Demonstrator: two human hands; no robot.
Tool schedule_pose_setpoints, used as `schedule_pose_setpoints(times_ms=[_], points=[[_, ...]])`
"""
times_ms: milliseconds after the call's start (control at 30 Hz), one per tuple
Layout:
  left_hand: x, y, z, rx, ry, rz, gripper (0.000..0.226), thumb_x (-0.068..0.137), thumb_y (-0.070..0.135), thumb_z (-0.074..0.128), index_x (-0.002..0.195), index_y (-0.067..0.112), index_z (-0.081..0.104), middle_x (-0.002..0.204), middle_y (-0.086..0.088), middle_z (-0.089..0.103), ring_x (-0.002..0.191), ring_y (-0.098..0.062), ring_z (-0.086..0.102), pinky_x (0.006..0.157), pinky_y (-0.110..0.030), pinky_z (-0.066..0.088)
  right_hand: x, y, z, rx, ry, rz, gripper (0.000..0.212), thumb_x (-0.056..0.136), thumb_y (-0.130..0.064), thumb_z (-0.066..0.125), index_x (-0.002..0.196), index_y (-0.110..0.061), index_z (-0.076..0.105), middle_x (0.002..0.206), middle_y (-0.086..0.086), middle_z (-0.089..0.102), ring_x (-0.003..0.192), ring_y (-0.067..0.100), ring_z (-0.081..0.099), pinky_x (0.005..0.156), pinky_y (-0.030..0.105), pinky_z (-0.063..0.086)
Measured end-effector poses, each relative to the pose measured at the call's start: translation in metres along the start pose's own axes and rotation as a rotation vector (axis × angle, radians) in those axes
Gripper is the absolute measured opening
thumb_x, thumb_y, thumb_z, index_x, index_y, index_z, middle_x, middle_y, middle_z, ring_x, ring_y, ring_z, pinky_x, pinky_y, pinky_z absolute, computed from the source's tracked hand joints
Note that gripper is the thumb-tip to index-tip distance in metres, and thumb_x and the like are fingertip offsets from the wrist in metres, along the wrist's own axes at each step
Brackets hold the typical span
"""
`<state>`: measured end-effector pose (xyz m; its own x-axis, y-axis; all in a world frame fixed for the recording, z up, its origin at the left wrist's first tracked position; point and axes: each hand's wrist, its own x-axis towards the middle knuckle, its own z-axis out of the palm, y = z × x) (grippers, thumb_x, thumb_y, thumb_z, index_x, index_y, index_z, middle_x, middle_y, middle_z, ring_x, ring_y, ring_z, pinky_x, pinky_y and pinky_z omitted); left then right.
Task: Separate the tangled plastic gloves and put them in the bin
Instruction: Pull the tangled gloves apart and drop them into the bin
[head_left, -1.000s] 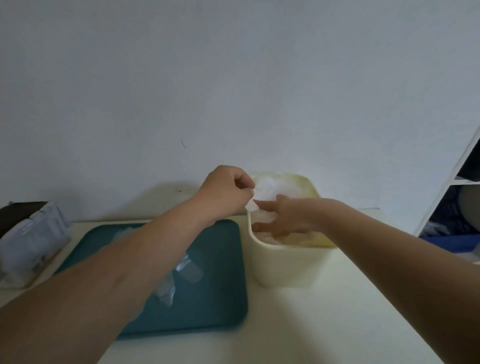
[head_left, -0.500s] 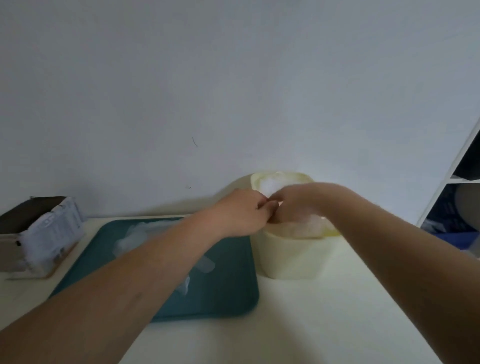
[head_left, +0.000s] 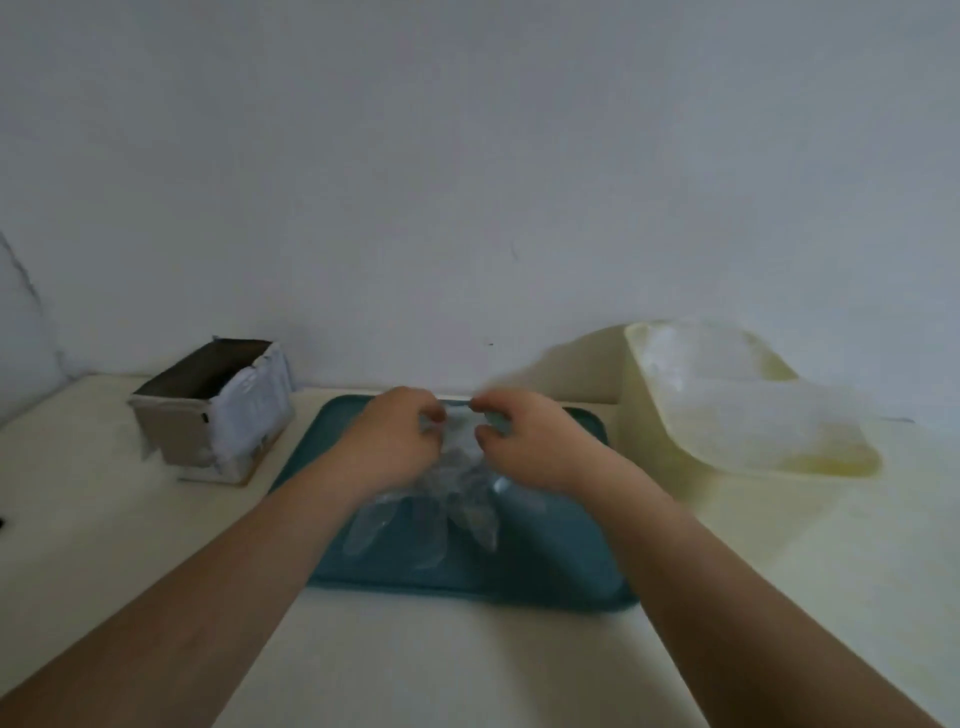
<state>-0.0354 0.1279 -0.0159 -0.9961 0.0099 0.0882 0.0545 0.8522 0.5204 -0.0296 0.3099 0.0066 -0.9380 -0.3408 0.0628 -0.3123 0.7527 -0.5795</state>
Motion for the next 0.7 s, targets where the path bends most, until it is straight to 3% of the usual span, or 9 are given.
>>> schedule_pose_setpoints(times_ms=[100,233,300,400,533,633,700], points=[[0.000,-0.044,0.011,-0.009,-0.007,-0.087,0.018,0.089,0.027,0.058,0.104,0.025,0.068,0.115,0.001,0.069,0.111,-0.025,0.065,0.093,-0.034,0.052,0.013,0.011,0.036,0.002,-0.061,0.091,0.043,0.099,-0.031,0.060,0.140,-0.019,0.062,0.138,0.005,0.065,0.129,0.022,0.059,0.105,0.026,0.042],[0.008,-0.058,0.021,-0.101,0.021,-0.115,0.027,0.097,0.023,0.060,0.123,0.025,0.067,0.125,0.004,0.068,0.116,-0.019,0.064,0.101,-0.035,0.052,0.025,0.025,0.042,-0.001,0.024,0.110,0.029,0.096,-0.034,0.065,0.121,-0.022,0.074,0.111,0.000,0.075,0.105,0.018,0.068,0.093,0.029,0.052],[0.011,-0.057,0.023,-0.207,0.087,-0.124,0.026,0.096,0.016,0.065,0.120,0.023,0.068,0.113,0.006,0.070,0.108,-0.016,0.066,0.100,-0.033,0.052,0.029,0.029,0.038,0.020,0.064,0.118,0.030,0.094,-0.035,0.068,0.120,-0.022,0.074,0.098,-0.004,0.073,0.092,0.013,0.067,0.084,0.023,0.048],[0.015,-0.055,0.026,-0.341,0.135,-0.090,0.031,0.089,0.006,0.073,0.116,0.020,0.071,0.089,0.009,0.069,0.086,-0.004,0.065,0.086,-0.024,0.053,0.033,0.034,0.037,0.050,0.098,0.131,0.046,0.088,-0.039,0.076,0.130,-0.023,0.066,0.080,-0.010,0.063,0.078,0.009,0.060,0.075,0.021,0.041],[0.011,-0.043,0.012,-0.566,0.163,-0.028,0.016,0.089,0.005,0.076,0.093,0.020,0.078,0.084,0.003,0.077,0.073,0.000,0.067,0.074,-0.018,0.055,0.030,0.038,0.030,0.125,0.038,0.146,0.076,0.077,-0.049,0.086,0.143,-0.024,0.056,0.098,-0.007,0.060,0.086,0.005,0.059,0.078,0.023,0.044],[0.008,-0.037,-0.004,-0.703,0.145,0.007,0.016,0.086,0.007,0.081,0.084,0.021,0.075,0.083,0.001,0.078,0.078,-0.017,0.073,0.079,-0.034,0.058,0.029,0.038,0.027,0.290,0.085,0.105,0.054,0.069,-0.049,0.092,0.116,-0.030,0.074,0.111,-0.010,0.064,0.100,0.002,0.060,0.088,0.025,0.048],[0.002,-0.029,-0.009,-0.745,0.103,0.038,0.012,0.087,0.008,0.082,0.090,0.015,0.072,0.086,-0.005,0.080,0.089,-0.030,0.076,0.085,-0.042,0.059,0.031,0.039,0.028,0.465,0.160,0.071,0.037,0.067,-0.040,0.095,0.093,-0.024,0.076,0.104,-0.007,0.073,0.095,0.007,0.067,0.086,0.031,0.053]])
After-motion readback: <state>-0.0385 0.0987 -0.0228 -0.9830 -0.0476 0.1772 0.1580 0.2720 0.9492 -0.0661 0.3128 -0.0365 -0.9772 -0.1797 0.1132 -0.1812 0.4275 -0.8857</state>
